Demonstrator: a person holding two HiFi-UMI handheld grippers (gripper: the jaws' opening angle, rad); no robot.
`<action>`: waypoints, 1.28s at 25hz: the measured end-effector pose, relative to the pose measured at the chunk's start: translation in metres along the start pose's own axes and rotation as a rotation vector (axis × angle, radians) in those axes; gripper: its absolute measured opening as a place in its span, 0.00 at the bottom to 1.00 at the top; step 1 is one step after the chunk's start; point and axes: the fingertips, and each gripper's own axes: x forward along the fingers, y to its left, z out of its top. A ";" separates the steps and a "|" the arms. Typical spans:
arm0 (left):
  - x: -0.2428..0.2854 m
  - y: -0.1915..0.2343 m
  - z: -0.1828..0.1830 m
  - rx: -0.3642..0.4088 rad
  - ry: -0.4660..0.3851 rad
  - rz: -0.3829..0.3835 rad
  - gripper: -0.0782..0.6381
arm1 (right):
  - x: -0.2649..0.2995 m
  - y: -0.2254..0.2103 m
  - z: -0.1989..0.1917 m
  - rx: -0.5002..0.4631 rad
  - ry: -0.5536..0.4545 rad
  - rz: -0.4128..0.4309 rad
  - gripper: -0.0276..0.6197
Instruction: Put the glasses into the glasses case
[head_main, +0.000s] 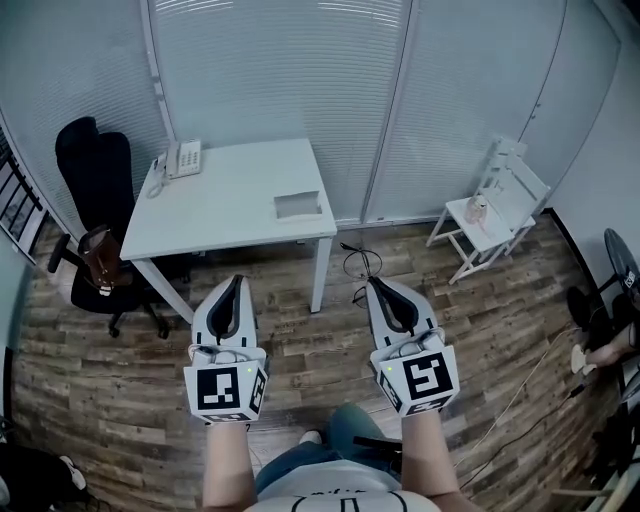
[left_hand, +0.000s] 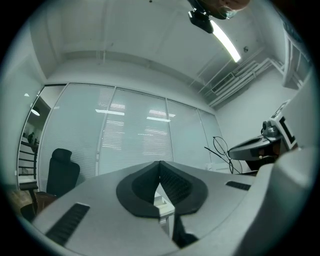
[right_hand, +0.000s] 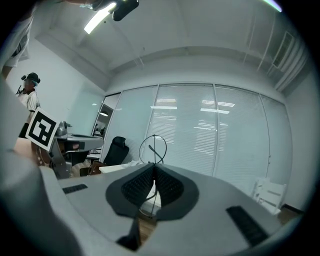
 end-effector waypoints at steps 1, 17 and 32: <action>0.006 0.004 -0.002 -0.001 0.003 0.004 0.13 | 0.008 -0.003 -0.002 0.000 0.004 0.000 0.07; 0.183 0.070 -0.056 0.015 0.040 0.096 0.13 | 0.206 -0.088 -0.045 0.022 -0.003 0.080 0.07; 0.409 0.117 -0.121 -0.002 0.109 0.131 0.13 | 0.431 -0.181 -0.096 0.039 0.066 0.238 0.07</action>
